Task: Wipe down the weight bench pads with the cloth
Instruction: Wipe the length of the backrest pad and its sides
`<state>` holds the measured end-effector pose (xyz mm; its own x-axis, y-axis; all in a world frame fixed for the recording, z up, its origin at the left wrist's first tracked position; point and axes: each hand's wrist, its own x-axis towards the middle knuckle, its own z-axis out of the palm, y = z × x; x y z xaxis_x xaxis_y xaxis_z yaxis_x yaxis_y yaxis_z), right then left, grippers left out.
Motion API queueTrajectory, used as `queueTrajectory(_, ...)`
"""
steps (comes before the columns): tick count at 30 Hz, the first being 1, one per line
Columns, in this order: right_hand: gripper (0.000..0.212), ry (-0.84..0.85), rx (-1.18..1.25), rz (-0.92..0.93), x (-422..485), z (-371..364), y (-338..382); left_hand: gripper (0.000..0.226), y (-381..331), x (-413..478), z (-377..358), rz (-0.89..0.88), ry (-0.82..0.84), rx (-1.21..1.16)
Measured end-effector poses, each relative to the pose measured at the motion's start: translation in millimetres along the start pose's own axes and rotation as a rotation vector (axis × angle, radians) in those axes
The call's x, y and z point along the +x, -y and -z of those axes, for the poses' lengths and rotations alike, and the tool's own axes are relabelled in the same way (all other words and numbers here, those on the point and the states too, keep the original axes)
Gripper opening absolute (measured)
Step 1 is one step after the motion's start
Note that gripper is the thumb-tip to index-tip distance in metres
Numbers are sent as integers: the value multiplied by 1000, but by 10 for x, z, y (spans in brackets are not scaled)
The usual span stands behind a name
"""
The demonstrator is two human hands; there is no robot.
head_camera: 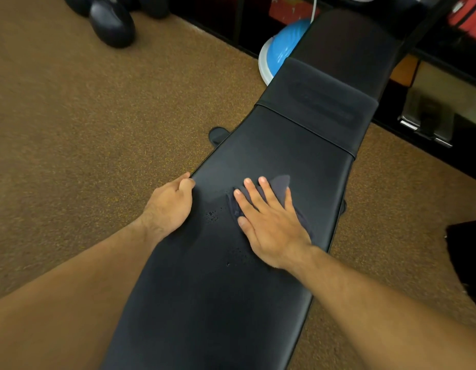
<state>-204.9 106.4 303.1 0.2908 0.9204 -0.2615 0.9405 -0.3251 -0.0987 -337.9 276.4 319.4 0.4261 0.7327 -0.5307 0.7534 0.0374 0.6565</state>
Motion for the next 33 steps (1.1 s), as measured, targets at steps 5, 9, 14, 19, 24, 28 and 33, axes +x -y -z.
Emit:
queueTrajectory(5,55,5,-16,4,19,12,1,48,-4,-12,-6,-8,-3,11)
queueTrajectory(9,56,12,-8,8,-225,-93,-6,48,-11,-29,11,-6,2,10)
queueTrajectory(14,55,39,-32,-14,-372,-184,1,46,11,-30,26,0,0,-11)
queueTrajectory(19,56,30,-31,27,-165,-84,46,46,26,21,32,6,9,-33)
queueTrajectory(24,55,8,-6,79,345,91,186,45,50,74,13,13,-10,-38)
queueTrajectory(28,54,-15,-21,73,507,114,246,44,46,91,19,27,-19,-56)
queueTrajectory(33,54,-3,-8,140,117,-1,131,46,57,60,42,1,13,-75)
